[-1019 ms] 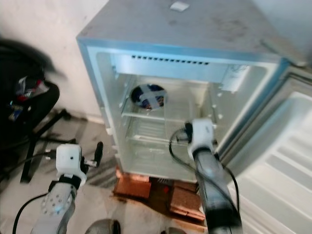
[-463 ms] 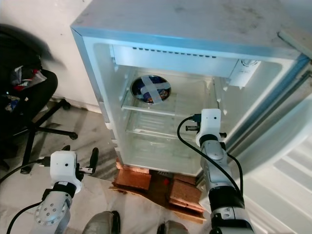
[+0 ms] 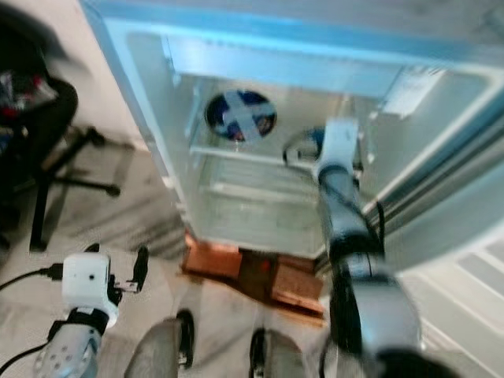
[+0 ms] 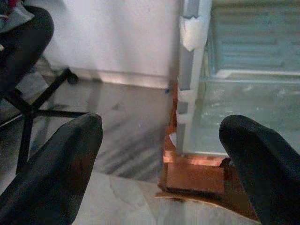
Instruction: Restocking fridge
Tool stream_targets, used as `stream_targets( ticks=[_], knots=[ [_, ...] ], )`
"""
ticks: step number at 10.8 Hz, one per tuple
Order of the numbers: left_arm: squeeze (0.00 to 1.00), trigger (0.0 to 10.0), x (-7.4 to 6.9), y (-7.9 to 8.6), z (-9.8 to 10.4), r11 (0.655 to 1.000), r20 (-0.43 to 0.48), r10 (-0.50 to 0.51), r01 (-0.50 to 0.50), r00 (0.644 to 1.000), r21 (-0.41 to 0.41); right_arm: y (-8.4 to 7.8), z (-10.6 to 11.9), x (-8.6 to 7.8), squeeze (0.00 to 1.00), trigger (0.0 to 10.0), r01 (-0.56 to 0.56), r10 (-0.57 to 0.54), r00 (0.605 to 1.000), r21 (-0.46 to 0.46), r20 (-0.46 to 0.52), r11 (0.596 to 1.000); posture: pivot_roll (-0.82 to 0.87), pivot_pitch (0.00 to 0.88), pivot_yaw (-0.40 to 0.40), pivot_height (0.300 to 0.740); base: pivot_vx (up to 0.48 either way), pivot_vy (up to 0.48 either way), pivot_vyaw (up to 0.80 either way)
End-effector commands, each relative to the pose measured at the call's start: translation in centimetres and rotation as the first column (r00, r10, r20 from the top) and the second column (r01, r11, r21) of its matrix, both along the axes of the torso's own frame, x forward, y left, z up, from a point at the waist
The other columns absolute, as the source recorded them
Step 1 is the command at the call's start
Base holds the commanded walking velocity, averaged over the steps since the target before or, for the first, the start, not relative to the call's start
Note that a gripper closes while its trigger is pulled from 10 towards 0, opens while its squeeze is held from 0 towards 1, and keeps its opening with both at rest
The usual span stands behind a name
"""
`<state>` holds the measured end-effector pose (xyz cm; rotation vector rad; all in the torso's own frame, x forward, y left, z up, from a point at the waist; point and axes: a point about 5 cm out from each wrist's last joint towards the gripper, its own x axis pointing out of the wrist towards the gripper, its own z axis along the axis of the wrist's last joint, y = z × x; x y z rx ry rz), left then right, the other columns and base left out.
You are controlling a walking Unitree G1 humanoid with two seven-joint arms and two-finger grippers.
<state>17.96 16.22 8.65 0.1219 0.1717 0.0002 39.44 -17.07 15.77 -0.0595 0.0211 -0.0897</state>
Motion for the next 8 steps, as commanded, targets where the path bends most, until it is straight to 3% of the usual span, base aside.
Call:
stream_targets(
  ticks=[1, 2, 3, 4, 5, 8],
  knots=[
    [0.0, 10.0, -0.5, -0.1, -0.2, 1.0, -0.026, -0.008, 0.008, 1.0, 0.006, 0.3, -2.6, -0.6, 0.0, 10.0, -0.021, 0.018, 0.993, -0.021, -0.119, 1.0, 0.29, 0.356, -0.038, 0.74, 0.0, 0.0, 0.0],
    [0.0, 10.0, -0.6, -0.1, -0.1, 1.0, -0.033, -0.006, 0.006, 0.999, 0.006, 0.8, -1.9, -0.2, 0.0, 10.0, -0.048, 0.043, 0.994, -0.039, -0.103, 0.998, 0.29, 0.361, -0.042, 0.74, 0.0, 0.0, 0.0],
    [0.0, 10.0, -0.6, -0.2, -0.1, 1.0, -0.036, -0.007, 0.007, 0.999, 0.006, 1.0, -1.6, 0.0, 0.69, 10.0, -0.053, 0.048, 0.994, -0.045, -0.095, 0.998, 0.29, 0.363, -0.044, 0.74, 0.0, 0.0, 0.0],
    [0.0, 10.0, -0.6, -0.2, 0.0, 1.0, -0.038, -0.006, 0.007, 0.999, 0.006, 1.5, -1.1, 0.2, 1.0, 10.0, -0.055, 0.048, 0.996, -0.084, -0.077, 0.995, 0.3, 0.364, -0.046, 0.74, 0.0, 0.0, 0.0],
    [0.0, 10.0, -0.6, -0.3, 0.1, 1.0, -0.045, -0.004, 0.004, 0.999, 0.007, 1.8, -0.3, 0.5, 1.0, 10.0, -0.043, 0.037, 0.999, -0.155, -0.039, 0.987, 0.3, 0.362, -0.048, 0.74, 0.0, 0.0, 0.0],
    [0.0, 10.0, -0.5, -0.2, 0.1, 1.0, -0.049, 0.006, -0.005, 0.999, 0.012, 2.2, 2.0, 1.0, 1.0, 10.0, -0.021, 0.042, 0.995, -0.234, 0.085, 0.972, 0.31, 0.348, -0.056, 0.74, 0.0, 0.0, 0.0]
  ],
)
